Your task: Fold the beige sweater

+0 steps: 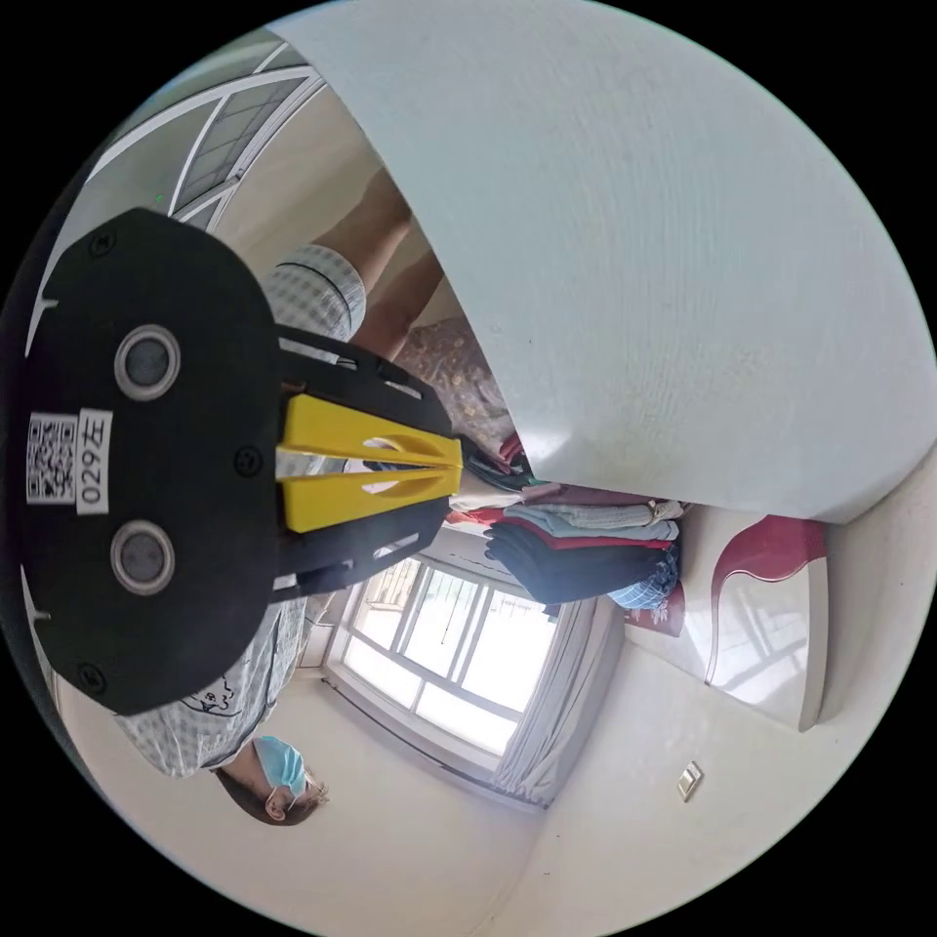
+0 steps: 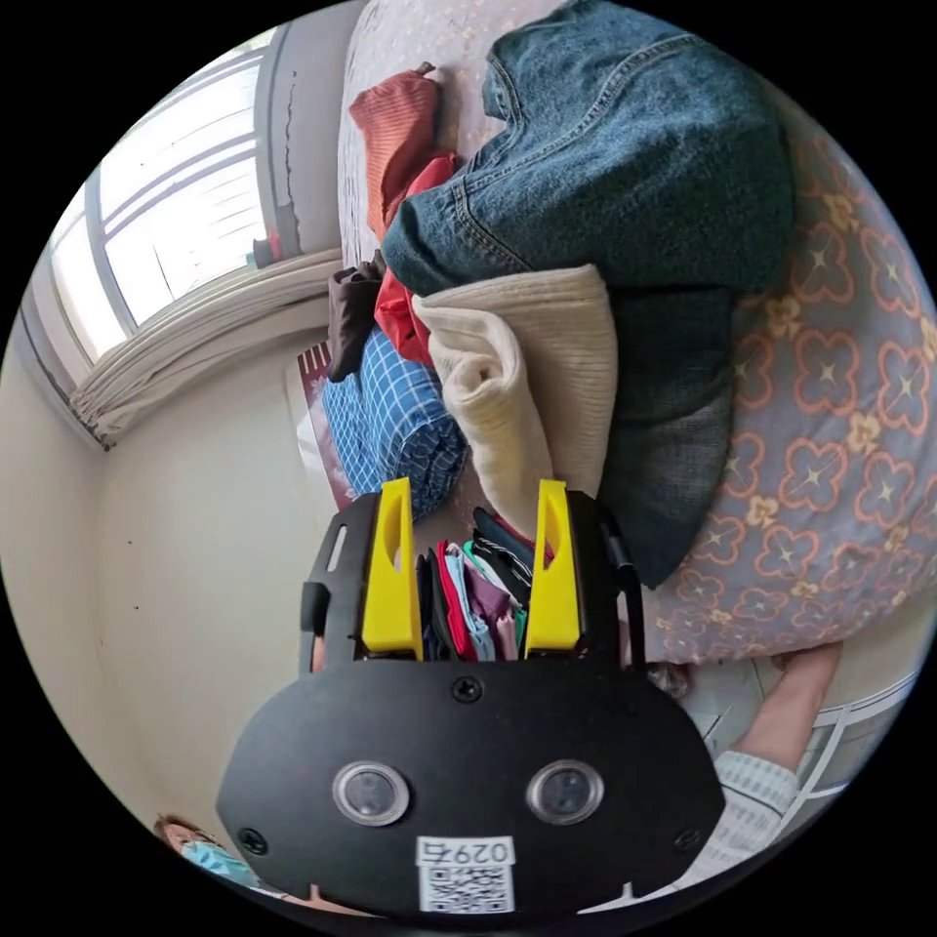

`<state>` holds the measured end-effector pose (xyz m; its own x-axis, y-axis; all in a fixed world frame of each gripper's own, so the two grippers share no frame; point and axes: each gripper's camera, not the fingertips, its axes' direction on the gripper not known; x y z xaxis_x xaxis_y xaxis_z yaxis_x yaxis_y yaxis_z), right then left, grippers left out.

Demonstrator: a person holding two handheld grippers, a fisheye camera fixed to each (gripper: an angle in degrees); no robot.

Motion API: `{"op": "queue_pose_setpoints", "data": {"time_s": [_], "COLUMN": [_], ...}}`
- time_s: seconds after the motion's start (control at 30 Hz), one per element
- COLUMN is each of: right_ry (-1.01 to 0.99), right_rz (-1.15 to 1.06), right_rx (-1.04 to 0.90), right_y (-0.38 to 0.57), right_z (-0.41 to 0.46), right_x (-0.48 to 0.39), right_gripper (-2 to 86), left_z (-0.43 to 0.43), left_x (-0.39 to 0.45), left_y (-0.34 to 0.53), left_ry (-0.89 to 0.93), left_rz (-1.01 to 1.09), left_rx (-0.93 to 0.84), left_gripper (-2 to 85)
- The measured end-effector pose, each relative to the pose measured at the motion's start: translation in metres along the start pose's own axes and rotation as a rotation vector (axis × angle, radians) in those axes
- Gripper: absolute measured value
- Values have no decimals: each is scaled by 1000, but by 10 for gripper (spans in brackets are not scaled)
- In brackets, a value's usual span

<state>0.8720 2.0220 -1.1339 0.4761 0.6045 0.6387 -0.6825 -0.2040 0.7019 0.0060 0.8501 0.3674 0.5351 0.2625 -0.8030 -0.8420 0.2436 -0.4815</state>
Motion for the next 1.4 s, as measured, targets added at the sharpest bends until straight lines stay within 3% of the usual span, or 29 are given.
{"op": "queue_pose_setpoints", "data": {"time_s": [0.17, 0.27, 0.4, 0.53, 0.77, 0.97, 1.3, 1.4], "right_ry": [14, 0, -384, -573, -857, -985, -926, -866], "right_rz": [84, -71, -308, -547, -1193, -1532, -1522, -1344], "right_rx": [-61, -100, -246, -339, -515, -732, -903, -951], "right_y": [22, 50, 111, 186, 416, 672, 1005, 1074], "right_z": [40, 46, 46, 29, -34, -16, 183, 264], "right_x": [14, 6, -12, -65, -218, -275, -245, -222], "right_gripper": [91, 27, 11, 8, 6, 3, -3, -3], "left_z": [-23, -31, -38, -47, -72, -105, -272, -333], "left_x": [-5, -6, -4, 5, 16, 2, -56, -80], "left_y": [17, 22, 22, 15, 9, 28, 149, 189], "left_ry": [-66, -67, -48, -64, -64, 144, 76, 84], "left_rz": [-44, -47, -33, 8, 103, 181, 177, 148], "left_rx": [-15, -27, -73, -120, -194, -178, -73, 55], "left_gripper": [-10, -10, -10, -10, -10, -10, -10, -10]}}
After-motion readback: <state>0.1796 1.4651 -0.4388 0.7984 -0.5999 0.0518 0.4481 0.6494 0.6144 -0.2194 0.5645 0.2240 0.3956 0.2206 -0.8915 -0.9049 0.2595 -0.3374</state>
